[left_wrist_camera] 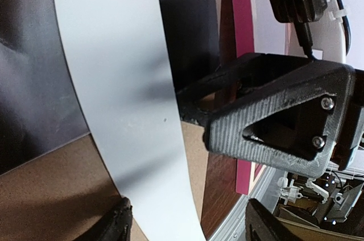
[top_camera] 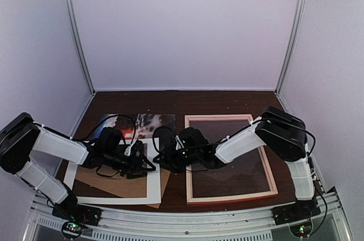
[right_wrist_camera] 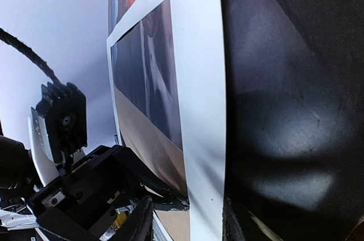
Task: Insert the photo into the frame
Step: Pick up the mat board from the photo, then pass from the right arm to the left
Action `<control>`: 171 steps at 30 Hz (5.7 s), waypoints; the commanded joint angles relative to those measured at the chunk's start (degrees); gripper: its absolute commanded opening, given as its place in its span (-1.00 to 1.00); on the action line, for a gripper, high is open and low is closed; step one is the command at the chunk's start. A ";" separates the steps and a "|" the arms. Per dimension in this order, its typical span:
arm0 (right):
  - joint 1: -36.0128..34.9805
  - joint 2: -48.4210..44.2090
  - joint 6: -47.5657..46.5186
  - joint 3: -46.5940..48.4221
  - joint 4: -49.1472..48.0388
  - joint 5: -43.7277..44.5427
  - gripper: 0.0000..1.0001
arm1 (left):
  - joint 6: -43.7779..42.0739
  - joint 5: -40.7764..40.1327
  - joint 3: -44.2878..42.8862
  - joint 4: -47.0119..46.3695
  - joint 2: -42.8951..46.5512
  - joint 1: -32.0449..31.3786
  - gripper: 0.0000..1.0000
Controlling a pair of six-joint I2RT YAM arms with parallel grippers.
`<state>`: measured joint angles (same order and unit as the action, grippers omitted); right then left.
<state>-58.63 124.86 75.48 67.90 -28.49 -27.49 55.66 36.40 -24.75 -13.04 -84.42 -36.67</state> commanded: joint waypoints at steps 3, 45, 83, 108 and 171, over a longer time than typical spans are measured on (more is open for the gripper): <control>0.27 0.06 0.30 0.93 -2.49 -4.78 -0.17 | -0.72 -0.77 0.91 -0.23 -2.01 -0.51 0.38; 0.45 2.58 -10.92 9.63 10.96 -8.72 -0.53 | -2.48 0.58 0.94 -3.23 -1.05 -2.01 0.34; 13.08 -33.07 -68.38 21.48 82.57 -10.46 -1.00 | -50.85 -20.55 -40.18 52.86 15.67 0.03 0.66; 16.85 -42.97 -88.29 33.93 105.48 -12.59 -1.00 | -74.10 11.95 -67.36 67.32 -8.07 3.27 0.68; 40.69 -42.97 -73.29 30.34 99.57 -4.80 0.25 | -37.95 21.08 -70.90 44.46 -21.30 3.27 -1.00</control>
<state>-22.92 84.07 -3.16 99.68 74.00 -36.36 -0.62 57.65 -99.24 48.86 -105.03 -33.78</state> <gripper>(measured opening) 0.612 0.013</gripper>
